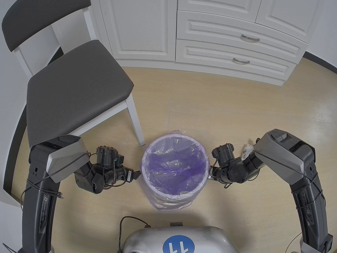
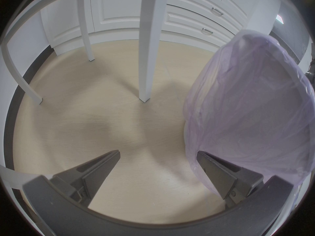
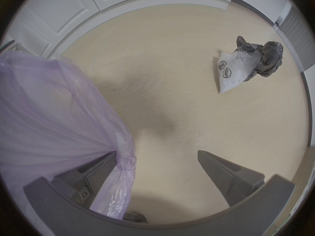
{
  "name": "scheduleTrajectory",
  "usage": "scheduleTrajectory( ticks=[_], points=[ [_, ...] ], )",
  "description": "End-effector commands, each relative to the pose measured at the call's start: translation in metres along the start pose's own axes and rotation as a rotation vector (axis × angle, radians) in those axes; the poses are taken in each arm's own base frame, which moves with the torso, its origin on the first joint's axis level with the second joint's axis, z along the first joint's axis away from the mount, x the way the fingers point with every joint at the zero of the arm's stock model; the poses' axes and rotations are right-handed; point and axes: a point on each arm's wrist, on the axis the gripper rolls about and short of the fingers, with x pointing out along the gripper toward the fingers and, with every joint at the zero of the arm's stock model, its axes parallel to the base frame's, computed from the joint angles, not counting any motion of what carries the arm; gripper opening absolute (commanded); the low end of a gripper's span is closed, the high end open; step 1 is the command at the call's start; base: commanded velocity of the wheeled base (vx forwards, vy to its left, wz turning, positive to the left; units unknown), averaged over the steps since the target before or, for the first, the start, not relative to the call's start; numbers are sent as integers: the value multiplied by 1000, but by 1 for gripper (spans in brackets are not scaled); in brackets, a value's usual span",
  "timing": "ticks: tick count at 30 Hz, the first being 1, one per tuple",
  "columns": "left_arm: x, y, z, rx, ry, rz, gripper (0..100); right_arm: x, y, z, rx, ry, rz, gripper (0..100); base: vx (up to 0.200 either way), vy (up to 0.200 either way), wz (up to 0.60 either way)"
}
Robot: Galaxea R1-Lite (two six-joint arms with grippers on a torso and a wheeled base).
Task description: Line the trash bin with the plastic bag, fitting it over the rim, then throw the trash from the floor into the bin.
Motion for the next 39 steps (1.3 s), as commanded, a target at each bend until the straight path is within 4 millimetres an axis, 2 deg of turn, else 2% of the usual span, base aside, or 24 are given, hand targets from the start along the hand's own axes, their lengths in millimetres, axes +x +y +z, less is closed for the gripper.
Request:
scheduleTrajectory(
  ticks=[1,4,7,8,11,12,14,19,23,31,39],
  points=[
    [1,-2,-2,2,6,-3,100,0,1,1,1,-4,3,100,0,0,0],
    [-5,0,5,1,-7,2,100,-9,1,2,-16,-4,1,100,0,0,0],
    [-20,3,21,1,-35,8,100,-32,1,14,-36,-26,13,100,0,0,0],
    [-31,4,28,1,-39,9,100,-43,0,18,-59,-35,16,100,0,0,0],
    [-31,4,28,1,-39,9,100,-43,0,18,-59,-35,16,100,0,0,0],
    [-46,6,39,4,-59,10,100,-54,3,27,-60,-69,24,100,0,0,0],
    [-52,6,45,5,-76,10,100,-56,6,29,-53,-91,14,100,0,0,0],
    [-49,4,48,1,-96,7,100,-48,11,26,-49,-129,15,100,0,0,0],
    [-38,-6,44,-45,-91,-19,100,-34,14,22,-9,-193,42,100,0,0,0],
    [-13,-24,26,-82,-45,-45,100,-18,12,5,-26,-152,34,100,0,0,0],
    [2,-25,15,-80,-20,-6,100,-3,7,-6,-49,-107,4,100,0,0,0]
  ],
)
